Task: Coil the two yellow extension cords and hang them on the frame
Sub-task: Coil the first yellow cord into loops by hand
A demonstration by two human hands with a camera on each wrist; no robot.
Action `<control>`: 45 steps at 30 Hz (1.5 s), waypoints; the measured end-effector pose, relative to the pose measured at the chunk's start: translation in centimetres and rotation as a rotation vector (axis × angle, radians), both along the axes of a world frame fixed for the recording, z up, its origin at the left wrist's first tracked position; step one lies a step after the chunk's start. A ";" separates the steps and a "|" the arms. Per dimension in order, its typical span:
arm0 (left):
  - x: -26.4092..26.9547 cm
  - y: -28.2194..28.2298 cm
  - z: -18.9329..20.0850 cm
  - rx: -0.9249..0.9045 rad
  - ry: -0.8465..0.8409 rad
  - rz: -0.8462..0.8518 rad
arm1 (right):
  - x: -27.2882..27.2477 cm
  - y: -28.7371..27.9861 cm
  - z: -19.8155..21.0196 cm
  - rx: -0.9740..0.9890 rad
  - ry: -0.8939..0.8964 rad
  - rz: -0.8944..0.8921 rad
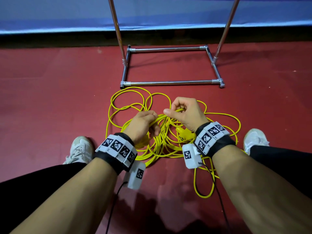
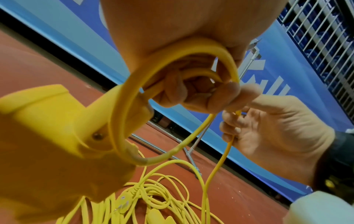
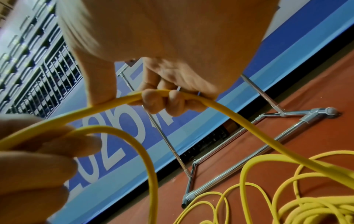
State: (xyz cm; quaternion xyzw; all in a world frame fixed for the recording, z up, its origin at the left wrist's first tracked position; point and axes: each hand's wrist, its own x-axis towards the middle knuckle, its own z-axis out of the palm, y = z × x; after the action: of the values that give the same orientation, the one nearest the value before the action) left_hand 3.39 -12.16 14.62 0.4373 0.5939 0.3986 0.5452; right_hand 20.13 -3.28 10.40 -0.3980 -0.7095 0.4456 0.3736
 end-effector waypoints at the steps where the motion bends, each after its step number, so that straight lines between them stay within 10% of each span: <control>1: 0.0 0.0 0.0 0.012 0.009 0.009 | -0.1 -0.1 0.1 0.005 -0.018 -0.008; 21: -0.4 0.6 -1.1 0.144 0.338 -0.025 | -1.0 -0.4 1.1 0.076 -0.082 0.010; 31: 0.4 0.9 0.3 0.164 -0.014 0.169 | 1.3 0.6 -3.8 -0.147 -0.016 -0.207; 45: 1.2 2.1 3.0 0.176 -0.002 0.062 | 1.2 2.2 3.9 0.210 -0.039 -0.176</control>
State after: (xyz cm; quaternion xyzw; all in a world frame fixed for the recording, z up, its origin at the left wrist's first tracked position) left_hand 4.63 -10.02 17.66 0.4646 0.5692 0.4664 0.4926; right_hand 21.30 -1.07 14.31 -0.4258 -0.7218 0.3267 0.4369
